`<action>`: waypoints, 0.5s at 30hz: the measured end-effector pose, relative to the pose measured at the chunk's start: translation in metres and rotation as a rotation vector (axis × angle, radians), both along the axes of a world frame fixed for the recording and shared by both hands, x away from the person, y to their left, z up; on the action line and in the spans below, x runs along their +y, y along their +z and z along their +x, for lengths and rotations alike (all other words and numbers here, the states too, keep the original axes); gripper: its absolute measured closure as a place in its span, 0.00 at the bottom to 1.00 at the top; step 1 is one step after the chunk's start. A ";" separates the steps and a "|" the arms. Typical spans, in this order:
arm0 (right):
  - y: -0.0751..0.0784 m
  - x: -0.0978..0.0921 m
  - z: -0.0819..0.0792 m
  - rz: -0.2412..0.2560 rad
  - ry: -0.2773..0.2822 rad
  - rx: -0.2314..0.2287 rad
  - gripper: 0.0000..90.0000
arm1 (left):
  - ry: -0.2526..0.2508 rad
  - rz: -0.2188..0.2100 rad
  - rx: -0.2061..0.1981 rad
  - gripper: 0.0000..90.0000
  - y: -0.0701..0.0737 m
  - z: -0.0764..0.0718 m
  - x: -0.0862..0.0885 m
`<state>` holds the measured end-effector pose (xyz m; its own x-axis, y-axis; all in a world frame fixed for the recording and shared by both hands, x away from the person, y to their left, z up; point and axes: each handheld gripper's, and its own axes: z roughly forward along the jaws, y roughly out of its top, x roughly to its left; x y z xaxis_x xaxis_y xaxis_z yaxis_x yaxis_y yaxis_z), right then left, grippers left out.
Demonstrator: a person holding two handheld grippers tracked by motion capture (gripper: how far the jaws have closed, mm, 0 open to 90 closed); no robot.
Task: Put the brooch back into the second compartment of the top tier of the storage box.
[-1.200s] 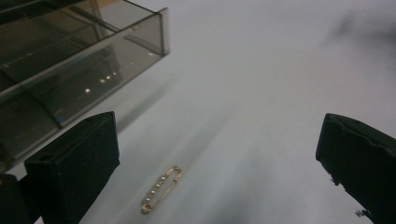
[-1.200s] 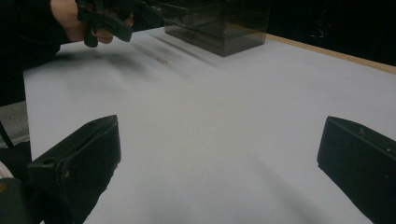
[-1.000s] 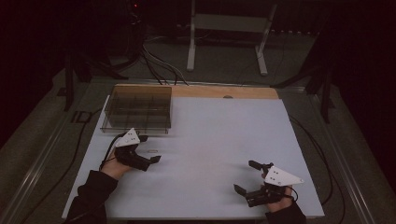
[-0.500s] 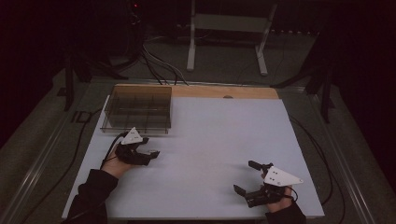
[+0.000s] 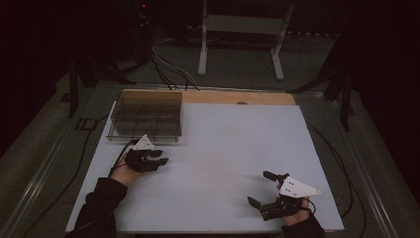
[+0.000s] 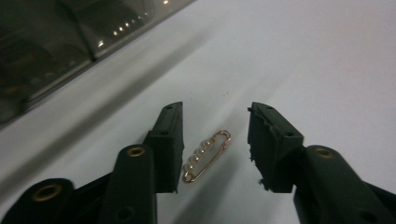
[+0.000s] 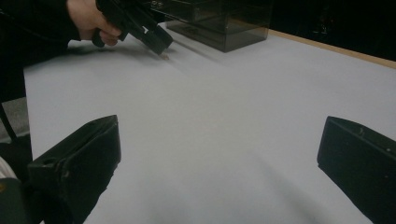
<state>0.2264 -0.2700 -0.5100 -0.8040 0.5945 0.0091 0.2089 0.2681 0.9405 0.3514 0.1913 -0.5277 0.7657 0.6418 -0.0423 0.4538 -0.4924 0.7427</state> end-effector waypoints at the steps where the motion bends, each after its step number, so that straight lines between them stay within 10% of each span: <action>1: 0.000 0.000 0.000 0.000 0.000 0.001 0.00 | -0.002 0.002 -0.001 0.66 -0.001 0.001 0.000; 15: 0.000 0.000 0.000 -0.003 -0.003 0.003 0.00 | -0.014 0.065 0.017 0.82 -0.004 0.005 -0.005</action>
<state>0.2263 -0.2702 -0.5102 -0.8019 0.5973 0.0095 0.2126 0.2705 0.9390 0.3562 0.1864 -0.5322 0.7738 0.6332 -0.0141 0.4591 -0.5454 0.7012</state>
